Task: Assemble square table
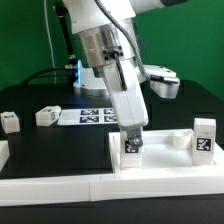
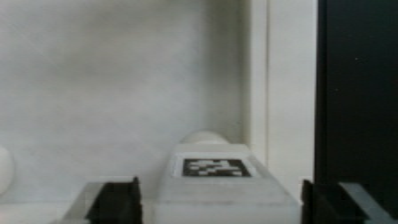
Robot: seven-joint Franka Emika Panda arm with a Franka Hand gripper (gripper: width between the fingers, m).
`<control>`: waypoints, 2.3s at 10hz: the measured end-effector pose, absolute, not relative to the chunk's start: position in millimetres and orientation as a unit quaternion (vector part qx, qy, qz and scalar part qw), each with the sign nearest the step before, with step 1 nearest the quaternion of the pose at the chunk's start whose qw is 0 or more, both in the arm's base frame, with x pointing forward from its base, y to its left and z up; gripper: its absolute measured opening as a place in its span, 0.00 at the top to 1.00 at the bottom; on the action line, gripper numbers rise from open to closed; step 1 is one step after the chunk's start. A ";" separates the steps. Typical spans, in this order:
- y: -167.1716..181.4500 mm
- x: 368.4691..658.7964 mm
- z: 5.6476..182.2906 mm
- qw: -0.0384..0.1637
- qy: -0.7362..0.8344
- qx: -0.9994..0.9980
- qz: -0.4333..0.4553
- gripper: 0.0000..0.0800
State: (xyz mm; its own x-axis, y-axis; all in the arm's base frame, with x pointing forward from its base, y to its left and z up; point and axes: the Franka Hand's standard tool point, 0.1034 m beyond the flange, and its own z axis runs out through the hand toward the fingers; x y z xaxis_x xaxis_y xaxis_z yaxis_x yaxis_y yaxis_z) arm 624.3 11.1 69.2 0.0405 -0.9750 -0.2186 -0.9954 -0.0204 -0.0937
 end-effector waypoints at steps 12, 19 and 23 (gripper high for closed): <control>4.9 628.2 70.2 0.047 0.152 -0.986 -0.046 0.36; 0.3 625.9 67.6 0.064 0.493 -0.868 -0.018 0.64; 1.7 624.2 66.4 0.117 0.749 -0.651 0.033 0.64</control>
Offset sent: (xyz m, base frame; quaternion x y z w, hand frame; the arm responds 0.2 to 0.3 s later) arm 0.0000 0.0000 0.0000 0.0000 0.0000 -0.1296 0.9916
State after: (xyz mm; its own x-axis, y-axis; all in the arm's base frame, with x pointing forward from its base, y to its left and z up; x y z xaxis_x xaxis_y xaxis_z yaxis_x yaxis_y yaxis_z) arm 624.2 1.7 66.4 -0.1246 -0.9681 -0.2175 -0.9834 0.1495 -0.1024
